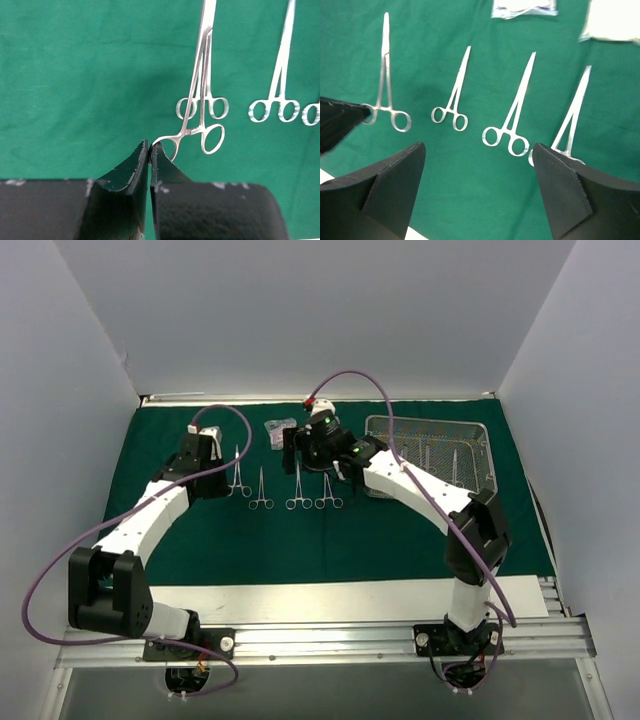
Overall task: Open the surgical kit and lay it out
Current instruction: Place the medical item in the surgical kit.
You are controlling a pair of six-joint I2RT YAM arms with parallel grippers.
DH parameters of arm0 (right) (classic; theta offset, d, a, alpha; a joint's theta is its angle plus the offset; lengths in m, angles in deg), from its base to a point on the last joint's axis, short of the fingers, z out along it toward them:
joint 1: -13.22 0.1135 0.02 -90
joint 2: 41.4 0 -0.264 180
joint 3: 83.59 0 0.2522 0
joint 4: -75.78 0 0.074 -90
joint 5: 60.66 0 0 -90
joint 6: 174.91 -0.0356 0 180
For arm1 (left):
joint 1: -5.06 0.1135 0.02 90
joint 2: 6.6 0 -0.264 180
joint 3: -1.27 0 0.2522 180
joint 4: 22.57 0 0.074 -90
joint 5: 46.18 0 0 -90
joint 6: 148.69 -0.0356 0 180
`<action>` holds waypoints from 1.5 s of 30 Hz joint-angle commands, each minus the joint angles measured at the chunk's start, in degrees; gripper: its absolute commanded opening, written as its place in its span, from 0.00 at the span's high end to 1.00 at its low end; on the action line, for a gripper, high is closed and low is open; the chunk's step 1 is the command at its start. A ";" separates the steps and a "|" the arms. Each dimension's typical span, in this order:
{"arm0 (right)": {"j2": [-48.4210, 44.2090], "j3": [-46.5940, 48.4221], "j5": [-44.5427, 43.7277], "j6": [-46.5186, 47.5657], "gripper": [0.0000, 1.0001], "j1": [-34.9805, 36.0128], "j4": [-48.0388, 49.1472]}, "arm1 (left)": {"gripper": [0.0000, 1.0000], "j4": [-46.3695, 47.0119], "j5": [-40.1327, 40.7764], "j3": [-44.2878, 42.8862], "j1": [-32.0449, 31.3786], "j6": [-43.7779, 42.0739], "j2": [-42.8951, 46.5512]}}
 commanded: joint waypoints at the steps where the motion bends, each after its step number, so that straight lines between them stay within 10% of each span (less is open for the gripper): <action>1: -6.71 -2.77 2.14 3.60 0.14 -2.74 1.51 | 0.98 1.47 -5.66 -0.80 2.95 -6.26 -1.70; 45: -13.67 -12.37 8.49 10.20 0.12 -8.72 3.37 | 0.98 3.75 -4.89 -6.25 7.79 -8.81 -20.43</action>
